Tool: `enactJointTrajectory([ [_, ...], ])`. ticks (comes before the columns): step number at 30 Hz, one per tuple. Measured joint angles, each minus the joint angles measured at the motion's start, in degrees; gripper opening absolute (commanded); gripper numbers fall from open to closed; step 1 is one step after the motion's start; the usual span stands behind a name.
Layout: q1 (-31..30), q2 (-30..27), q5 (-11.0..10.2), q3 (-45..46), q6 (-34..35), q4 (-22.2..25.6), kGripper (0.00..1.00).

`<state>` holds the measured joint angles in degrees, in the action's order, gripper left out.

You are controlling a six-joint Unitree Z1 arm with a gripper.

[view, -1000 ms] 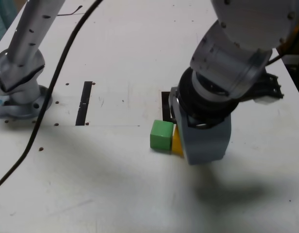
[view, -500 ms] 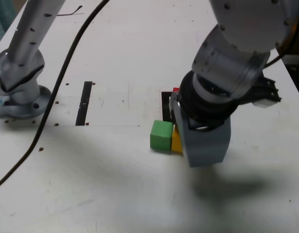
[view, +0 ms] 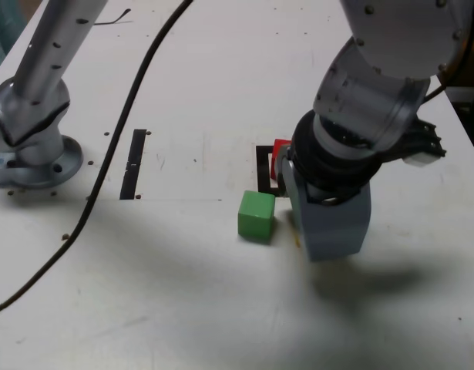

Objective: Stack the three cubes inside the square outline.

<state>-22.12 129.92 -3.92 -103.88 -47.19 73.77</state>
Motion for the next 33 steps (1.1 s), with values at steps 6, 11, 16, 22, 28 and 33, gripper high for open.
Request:
enactJointTrajectory([
  [6,0.3,0.0,0.4,0.8,0.0,-1.3,0.93],
  [11,0.3,0.0,1.9,1.6,0.0,-3.5,0.88],
  [16,0.3,0.0,3.5,2.6,0.1,-5.5,0.79],
  [22,0.3,0.0,5.2,3.6,0.7,-8.7,0.55],
  [28,0.5,0.0,6.8,3.4,0.8,-11.5,0.38],
  [33,1.5,0.0,9.3,2.3,0.8,-12.4,0.25],
])
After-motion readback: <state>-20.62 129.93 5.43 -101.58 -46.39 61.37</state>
